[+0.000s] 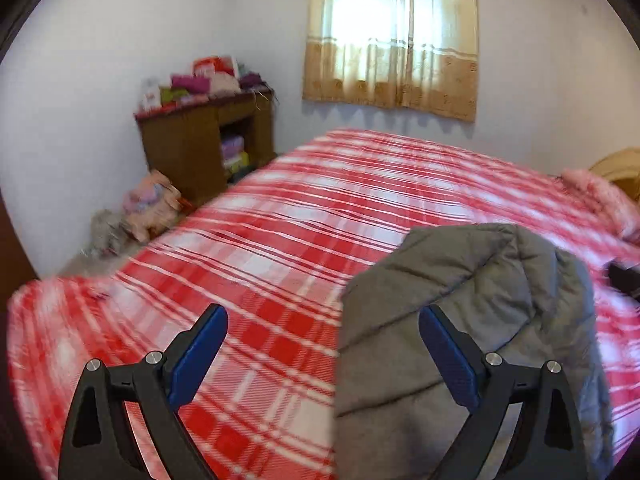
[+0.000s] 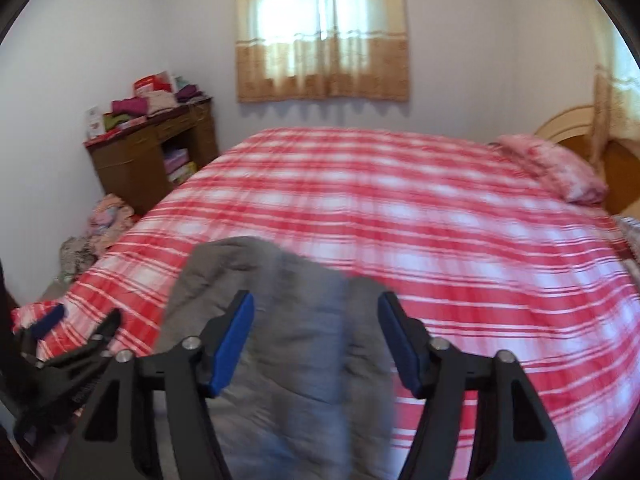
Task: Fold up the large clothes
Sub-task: 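Fold the held end over with the left gripper while the right gripper grasps the bundle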
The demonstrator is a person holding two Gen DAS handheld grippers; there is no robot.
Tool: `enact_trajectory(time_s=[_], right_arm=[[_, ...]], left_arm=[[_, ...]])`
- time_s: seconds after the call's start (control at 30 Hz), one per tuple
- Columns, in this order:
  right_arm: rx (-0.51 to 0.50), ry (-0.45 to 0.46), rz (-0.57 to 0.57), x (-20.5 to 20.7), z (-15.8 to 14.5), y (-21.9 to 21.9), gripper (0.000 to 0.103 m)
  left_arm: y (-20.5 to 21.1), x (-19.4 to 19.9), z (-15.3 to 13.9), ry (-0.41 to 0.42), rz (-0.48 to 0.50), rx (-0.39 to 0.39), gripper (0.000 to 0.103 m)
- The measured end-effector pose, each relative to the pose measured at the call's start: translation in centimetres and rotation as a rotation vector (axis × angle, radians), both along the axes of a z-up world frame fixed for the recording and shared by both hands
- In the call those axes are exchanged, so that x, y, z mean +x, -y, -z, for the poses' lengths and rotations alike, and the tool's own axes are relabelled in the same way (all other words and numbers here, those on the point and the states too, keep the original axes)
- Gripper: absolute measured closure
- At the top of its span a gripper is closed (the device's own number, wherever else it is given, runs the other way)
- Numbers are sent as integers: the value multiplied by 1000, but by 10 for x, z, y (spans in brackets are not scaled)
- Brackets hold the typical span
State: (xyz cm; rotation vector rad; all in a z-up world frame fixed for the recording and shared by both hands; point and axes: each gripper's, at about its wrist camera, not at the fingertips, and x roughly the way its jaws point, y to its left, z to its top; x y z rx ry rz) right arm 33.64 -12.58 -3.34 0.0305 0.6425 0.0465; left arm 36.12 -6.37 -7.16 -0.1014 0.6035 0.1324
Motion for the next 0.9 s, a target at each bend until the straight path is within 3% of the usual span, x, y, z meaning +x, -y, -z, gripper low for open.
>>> enact_trajectory(time_s=[0.13, 0.27, 0.43, 0.9], right_arm=[[-6, -89, 58, 17, 58, 8, 48], [-4, -111, 88, 15, 96, 27, 48], [24, -95, 114, 11, 110, 46, 48], [64, -98, 120, 12, 128, 51, 45]], left_arm=[[22, 22, 18, 9, 57, -43, 6], [67, 46, 46, -55, 142, 32, 6], [101, 48, 72, -77, 176, 91, 6], [109, 57, 97, -100, 178, 96, 1]])
